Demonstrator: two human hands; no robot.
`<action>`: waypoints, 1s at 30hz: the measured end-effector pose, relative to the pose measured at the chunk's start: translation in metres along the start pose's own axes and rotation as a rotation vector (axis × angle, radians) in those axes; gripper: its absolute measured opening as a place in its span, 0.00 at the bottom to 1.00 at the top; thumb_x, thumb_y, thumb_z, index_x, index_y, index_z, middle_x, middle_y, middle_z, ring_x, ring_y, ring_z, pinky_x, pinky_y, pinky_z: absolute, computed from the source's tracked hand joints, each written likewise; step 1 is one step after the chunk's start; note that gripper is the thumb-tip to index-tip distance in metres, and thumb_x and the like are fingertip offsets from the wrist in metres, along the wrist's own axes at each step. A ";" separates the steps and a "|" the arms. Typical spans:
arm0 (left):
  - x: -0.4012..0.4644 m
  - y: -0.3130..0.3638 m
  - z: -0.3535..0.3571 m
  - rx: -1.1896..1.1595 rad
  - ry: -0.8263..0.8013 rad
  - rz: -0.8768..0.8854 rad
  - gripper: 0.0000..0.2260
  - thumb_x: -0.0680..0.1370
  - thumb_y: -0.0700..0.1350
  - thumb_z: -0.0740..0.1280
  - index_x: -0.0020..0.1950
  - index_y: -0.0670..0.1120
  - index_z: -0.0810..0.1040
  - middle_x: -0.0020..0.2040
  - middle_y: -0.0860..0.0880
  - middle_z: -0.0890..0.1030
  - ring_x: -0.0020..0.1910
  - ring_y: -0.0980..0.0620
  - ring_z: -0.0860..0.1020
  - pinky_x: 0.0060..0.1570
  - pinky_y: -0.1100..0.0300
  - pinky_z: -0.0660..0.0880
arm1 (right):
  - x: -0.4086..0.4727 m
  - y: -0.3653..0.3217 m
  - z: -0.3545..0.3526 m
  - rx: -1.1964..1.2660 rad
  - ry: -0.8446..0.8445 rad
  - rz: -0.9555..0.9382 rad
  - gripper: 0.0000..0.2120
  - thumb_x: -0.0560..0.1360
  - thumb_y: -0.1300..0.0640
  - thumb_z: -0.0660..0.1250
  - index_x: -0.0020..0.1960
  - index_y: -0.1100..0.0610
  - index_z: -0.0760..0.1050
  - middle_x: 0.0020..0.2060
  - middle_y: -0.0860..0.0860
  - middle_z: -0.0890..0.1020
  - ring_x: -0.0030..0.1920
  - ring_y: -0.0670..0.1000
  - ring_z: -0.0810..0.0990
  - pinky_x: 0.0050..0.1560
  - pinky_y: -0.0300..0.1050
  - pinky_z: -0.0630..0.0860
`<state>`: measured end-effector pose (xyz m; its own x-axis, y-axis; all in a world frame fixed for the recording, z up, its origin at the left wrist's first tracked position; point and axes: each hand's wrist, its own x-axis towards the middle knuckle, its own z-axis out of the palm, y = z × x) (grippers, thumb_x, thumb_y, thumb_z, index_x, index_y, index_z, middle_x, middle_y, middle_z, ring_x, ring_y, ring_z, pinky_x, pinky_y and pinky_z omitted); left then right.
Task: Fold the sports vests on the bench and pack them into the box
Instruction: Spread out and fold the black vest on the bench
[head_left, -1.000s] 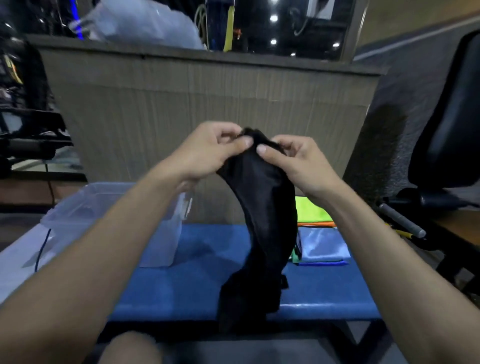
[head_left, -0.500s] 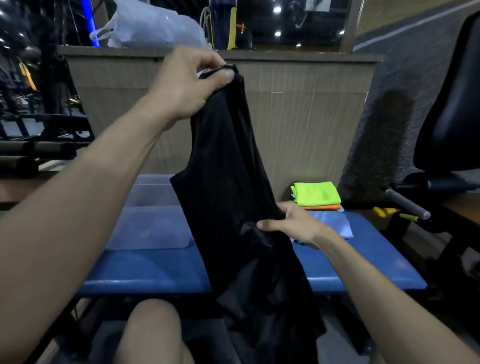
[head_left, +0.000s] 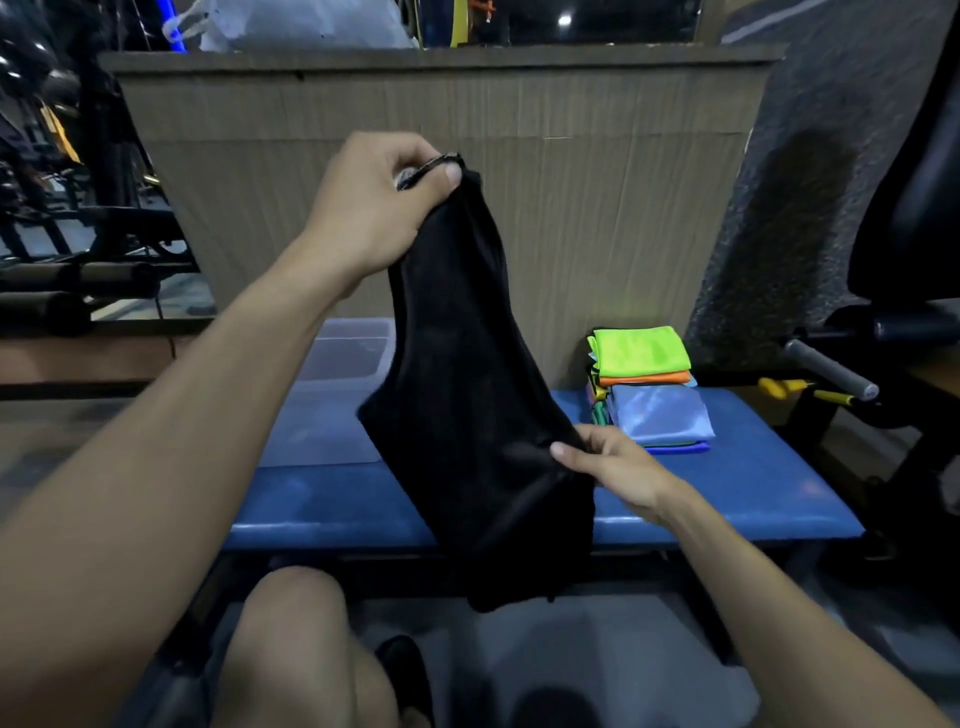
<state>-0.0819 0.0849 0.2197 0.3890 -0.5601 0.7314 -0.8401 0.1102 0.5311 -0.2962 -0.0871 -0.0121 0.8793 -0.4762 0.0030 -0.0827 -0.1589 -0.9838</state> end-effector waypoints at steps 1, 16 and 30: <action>-0.005 -0.008 0.004 -0.019 0.015 -0.036 0.10 0.78 0.52 0.69 0.46 0.47 0.83 0.40 0.50 0.82 0.39 0.58 0.76 0.43 0.58 0.71 | -0.001 -0.001 -0.013 -0.002 0.027 -0.012 0.09 0.80 0.57 0.70 0.55 0.62 0.82 0.47 0.50 0.86 0.48 0.46 0.81 0.51 0.38 0.76; -0.169 -0.271 -0.020 0.183 0.190 -0.940 0.15 0.82 0.50 0.67 0.42 0.41 0.80 0.41 0.37 0.81 0.39 0.37 0.81 0.34 0.51 0.79 | 0.171 0.013 0.014 -1.122 -0.209 0.087 0.15 0.77 0.52 0.72 0.61 0.56 0.80 0.57 0.55 0.83 0.60 0.57 0.80 0.55 0.45 0.72; -0.219 -0.336 -0.022 0.741 0.060 -1.045 0.20 0.76 0.47 0.73 0.61 0.37 0.73 0.64 0.33 0.71 0.63 0.30 0.69 0.61 0.36 0.69 | 0.196 0.078 0.073 -1.178 -0.088 -0.140 0.19 0.81 0.49 0.66 0.70 0.51 0.70 0.65 0.51 0.73 0.65 0.56 0.71 0.66 0.54 0.69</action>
<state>0.1238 0.1886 -0.1093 0.9879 -0.0641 0.1411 -0.1283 -0.8492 0.5122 -0.0965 -0.1295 -0.1018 0.9404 -0.3378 0.0395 -0.3232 -0.9237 -0.2058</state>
